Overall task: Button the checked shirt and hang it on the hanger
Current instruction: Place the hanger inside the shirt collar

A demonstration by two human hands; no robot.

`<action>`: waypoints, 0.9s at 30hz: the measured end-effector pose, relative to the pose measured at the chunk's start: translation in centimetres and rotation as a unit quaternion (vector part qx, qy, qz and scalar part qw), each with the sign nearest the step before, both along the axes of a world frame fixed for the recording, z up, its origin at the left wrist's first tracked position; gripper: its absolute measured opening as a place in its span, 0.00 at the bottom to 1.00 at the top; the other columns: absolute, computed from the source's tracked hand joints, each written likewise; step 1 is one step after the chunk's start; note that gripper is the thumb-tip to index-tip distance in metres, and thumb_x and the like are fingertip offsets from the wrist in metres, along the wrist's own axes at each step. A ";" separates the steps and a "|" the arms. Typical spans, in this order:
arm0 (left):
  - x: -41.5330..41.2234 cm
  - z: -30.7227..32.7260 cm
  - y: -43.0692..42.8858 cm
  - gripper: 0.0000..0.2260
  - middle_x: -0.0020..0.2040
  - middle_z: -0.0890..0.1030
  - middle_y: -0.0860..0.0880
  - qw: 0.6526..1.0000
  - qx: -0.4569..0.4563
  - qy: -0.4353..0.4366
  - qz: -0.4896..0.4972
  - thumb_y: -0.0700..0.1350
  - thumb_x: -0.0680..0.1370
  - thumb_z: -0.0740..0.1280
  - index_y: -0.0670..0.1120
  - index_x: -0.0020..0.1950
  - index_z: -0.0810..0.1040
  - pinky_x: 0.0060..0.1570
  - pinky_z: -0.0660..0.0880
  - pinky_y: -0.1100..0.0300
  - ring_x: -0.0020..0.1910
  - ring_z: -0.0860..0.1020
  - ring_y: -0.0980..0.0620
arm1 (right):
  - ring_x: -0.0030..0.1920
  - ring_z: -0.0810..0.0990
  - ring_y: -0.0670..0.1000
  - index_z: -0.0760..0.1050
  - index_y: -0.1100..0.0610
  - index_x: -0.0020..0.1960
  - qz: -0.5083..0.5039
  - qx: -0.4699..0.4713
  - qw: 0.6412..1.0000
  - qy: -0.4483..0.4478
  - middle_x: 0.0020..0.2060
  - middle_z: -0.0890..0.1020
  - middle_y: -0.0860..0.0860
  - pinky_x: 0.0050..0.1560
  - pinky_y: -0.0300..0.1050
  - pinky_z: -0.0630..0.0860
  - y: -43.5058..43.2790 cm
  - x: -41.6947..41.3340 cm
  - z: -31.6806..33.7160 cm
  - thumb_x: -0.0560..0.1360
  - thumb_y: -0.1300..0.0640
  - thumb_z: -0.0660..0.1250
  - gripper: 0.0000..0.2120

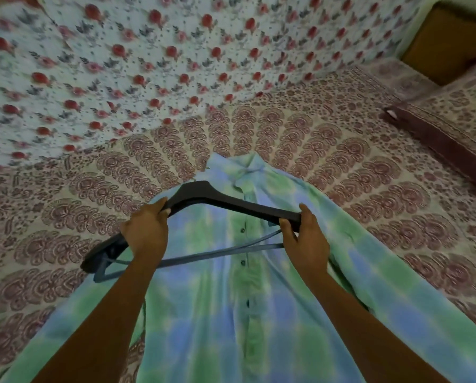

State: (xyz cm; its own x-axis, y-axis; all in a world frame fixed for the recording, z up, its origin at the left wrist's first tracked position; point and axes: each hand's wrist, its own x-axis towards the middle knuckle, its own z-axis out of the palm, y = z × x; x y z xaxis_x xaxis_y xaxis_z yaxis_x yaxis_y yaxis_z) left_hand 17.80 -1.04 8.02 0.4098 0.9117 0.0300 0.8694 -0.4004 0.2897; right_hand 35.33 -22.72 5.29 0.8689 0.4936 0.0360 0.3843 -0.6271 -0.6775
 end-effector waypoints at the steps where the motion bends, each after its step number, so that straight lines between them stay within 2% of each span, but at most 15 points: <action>1: 0.0 -0.3 0.5 0.14 0.50 0.79 0.36 1.000 -0.001 -0.002 0.006 0.45 0.80 0.59 0.48 0.64 0.75 0.51 0.73 0.43 0.44 0.78 0.36 | 0.56 0.78 0.56 0.59 0.59 0.72 0.009 0.031 0.999 0.029 0.63 0.74 0.56 0.49 0.53 0.76 0.6 0.2 -0.4 0.78 0.51 0.59 0.25; 5: 0.5 -1.9 3.6 0.14 0.52 0.79 0.36 0.999 -0.009 -0.022 0.046 0.45 0.80 0.59 0.47 0.64 0.75 0.54 0.71 0.41 0.47 0.77 0.35 | 0.64 0.71 0.56 0.55 0.59 0.73 0.051 0.173 0.969 0.167 0.68 0.66 0.58 0.61 0.51 0.71 3.5 1.8 -2.9 0.80 0.63 0.54 0.22; 7: 0.8 -2.9 5.2 0.14 0.51 0.79 0.37 0.996 -0.030 -0.040 0.069 0.45 0.80 0.59 0.48 0.64 0.74 0.55 0.71 0.39 0.46 0.77 0.36 | 0.56 0.73 0.51 0.58 0.59 0.72 0.041 0.172 0.971 0.160 0.65 0.69 0.57 0.58 0.49 0.70 4.9 2.6 -4.4 0.79 0.60 0.54 0.21; 8: 1.0 -3.2 5.7 0.14 0.51 0.79 0.37 0.995 -0.039 -0.052 0.078 0.45 0.80 0.59 0.48 0.64 0.74 0.55 0.71 0.38 0.46 0.77 0.36 | 0.51 0.74 0.49 0.60 0.59 0.71 0.034 0.161 0.975 0.150 0.62 0.71 0.57 0.54 0.50 0.70 5.3 2.8 -4.8 0.77 0.55 0.54 0.23; 10: 1.4 -3.9 6.7 0.14 0.52 0.79 0.36 0.992 -0.044 -0.064 0.098 0.46 0.80 0.59 0.48 0.65 0.74 0.55 0.71 0.37 0.47 0.76 0.35 | 0.50 0.76 0.53 0.62 0.59 0.70 0.036 0.125 0.984 0.123 0.59 0.74 0.56 0.51 0.51 0.72 6.8 3.3 -6.1 0.75 0.50 0.54 0.26; 14: 1.4 -5.1 8.2 0.13 0.49 0.79 0.35 0.989 -0.006 -0.075 0.128 0.43 0.80 0.60 0.47 0.63 0.75 0.55 0.69 0.41 0.47 0.76 0.35 | 0.55 0.76 0.56 0.65 0.60 0.68 0.038 0.067 0.991 0.109 0.59 0.76 0.58 0.51 0.48 0.73 9.6 4.0 -9.0 0.78 0.58 0.59 0.19; 16: 0.9 -5.5 8.7 0.14 0.50 0.80 0.36 0.988 0.008 -0.076 0.136 0.43 0.80 0.60 0.48 0.64 0.75 0.56 0.70 0.40 0.47 0.76 0.35 | 0.62 0.73 0.58 0.65 0.61 0.69 0.058 0.011 0.995 0.078 0.63 0.73 0.59 0.59 0.53 0.72 10.9 4.1 -10.1 0.77 0.59 0.60 0.21; 18: 0.3 -5.9 8.9 0.14 0.52 0.79 0.37 0.987 0.005 -0.069 0.145 0.44 0.80 0.59 0.48 0.65 0.74 0.59 0.67 0.40 0.49 0.76 0.35 | 0.64 0.70 0.61 0.66 0.62 0.68 0.092 -0.064 0.994 0.011 0.62 0.73 0.60 0.59 0.55 0.71 12.2 4.0 -11.1 0.75 0.56 0.63 0.23; 20: 0.0 -6.1 8.6 0.14 0.53 0.78 0.37 0.985 0.004 -0.072 0.159 0.44 0.80 0.59 0.48 0.65 0.73 0.63 0.62 0.41 0.51 0.75 0.35 | 0.60 0.72 0.62 0.67 0.63 0.66 0.094 -0.118 0.988 -0.029 0.59 0.74 0.62 0.54 0.55 0.71 13.2 4.0 -11.4 0.73 0.51 0.65 0.25; 23: -0.3 -6.1 8.3 0.14 0.55 0.78 0.36 0.983 0.004 -0.067 0.169 0.44 0.80 0.59 0.49 0.66 0.73 0.65 0.59 0.40 0.53 0.75 0.35 | 0.55 0.74 0.62 0.69 0.63 0.62 0.088 -0.178 0.977 -0.076 0.56 0.74 0.62 0.51 0.54 0.71 14.2 4.1 -11.5 0.70 0.46 0.68 0.28; 27: -0.6 -6.3 7.9 0.14 0.56 0.78 0.37 0.979 -0.010 -0.090 0.181 0.43 0.80 0.58 0.48 0.65 0.73 0.63 0.58 0.46 0.54 0.74 0.36 | 0.52 0.75 0.62 0.71 0.62 0.56 0.107 -0.230 0.962 -0.102 0.53 0.74 0.60 0.46 0.51 0.71 15.0 4.8 -10.8 0.71 0.46 0.66 0.22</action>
